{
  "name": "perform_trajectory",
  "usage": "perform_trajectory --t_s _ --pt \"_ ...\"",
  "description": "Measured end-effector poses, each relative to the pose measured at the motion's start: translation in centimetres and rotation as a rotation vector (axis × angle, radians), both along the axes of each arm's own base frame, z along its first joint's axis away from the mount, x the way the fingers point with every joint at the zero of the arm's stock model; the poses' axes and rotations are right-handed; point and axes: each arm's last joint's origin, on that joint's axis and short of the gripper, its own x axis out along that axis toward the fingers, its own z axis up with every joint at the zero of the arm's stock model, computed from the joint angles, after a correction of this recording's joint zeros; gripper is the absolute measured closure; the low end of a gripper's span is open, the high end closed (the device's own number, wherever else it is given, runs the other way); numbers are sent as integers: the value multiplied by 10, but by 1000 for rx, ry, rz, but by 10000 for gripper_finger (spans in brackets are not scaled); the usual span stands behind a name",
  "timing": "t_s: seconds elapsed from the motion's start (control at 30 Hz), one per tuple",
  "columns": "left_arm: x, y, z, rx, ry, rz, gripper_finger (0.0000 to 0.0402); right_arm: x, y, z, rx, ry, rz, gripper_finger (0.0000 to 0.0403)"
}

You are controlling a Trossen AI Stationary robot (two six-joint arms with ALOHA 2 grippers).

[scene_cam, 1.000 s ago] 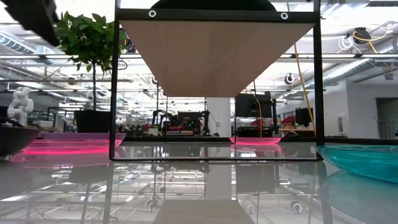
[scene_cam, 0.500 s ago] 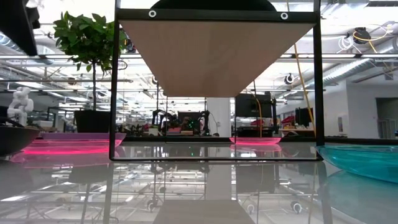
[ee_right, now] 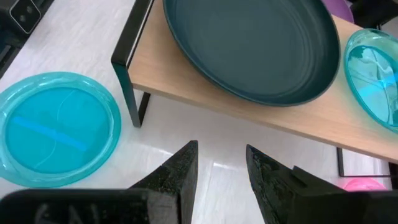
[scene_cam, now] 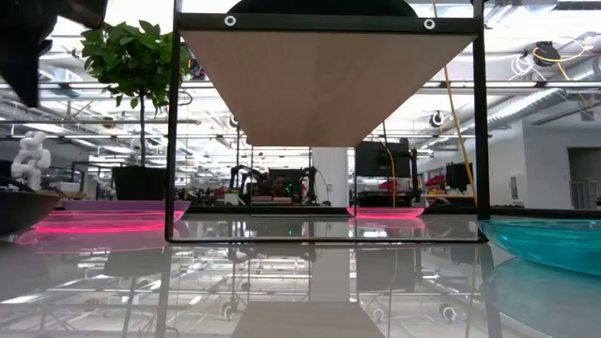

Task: Place and stack plates onto a shelf
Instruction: Stack the black plate on top of the dark green plate

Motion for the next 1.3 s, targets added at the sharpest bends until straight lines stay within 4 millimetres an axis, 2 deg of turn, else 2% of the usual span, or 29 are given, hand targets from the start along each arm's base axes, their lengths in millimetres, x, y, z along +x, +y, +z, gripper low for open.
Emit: perform_trajectory --t_s 0.23,0.53,0.8,1.1,1.3 --pt "-1 1 -7 -42 45 -2 321 -1 2 0 8 -2 4 284" --pt "-10 1 -55 -141 101 81 321 0 5 2 20 -23 10 284" --pt "-13 -4 -63 -170 82 64 313 0 5 2 36 -25 -6 284" --pt "-20 0 -84 -179 104 63 273 0 5 2 28 -25 2 284" --pt "-26 4 -98 -164 121 65 261 0 5 2 25 -25 5 284"
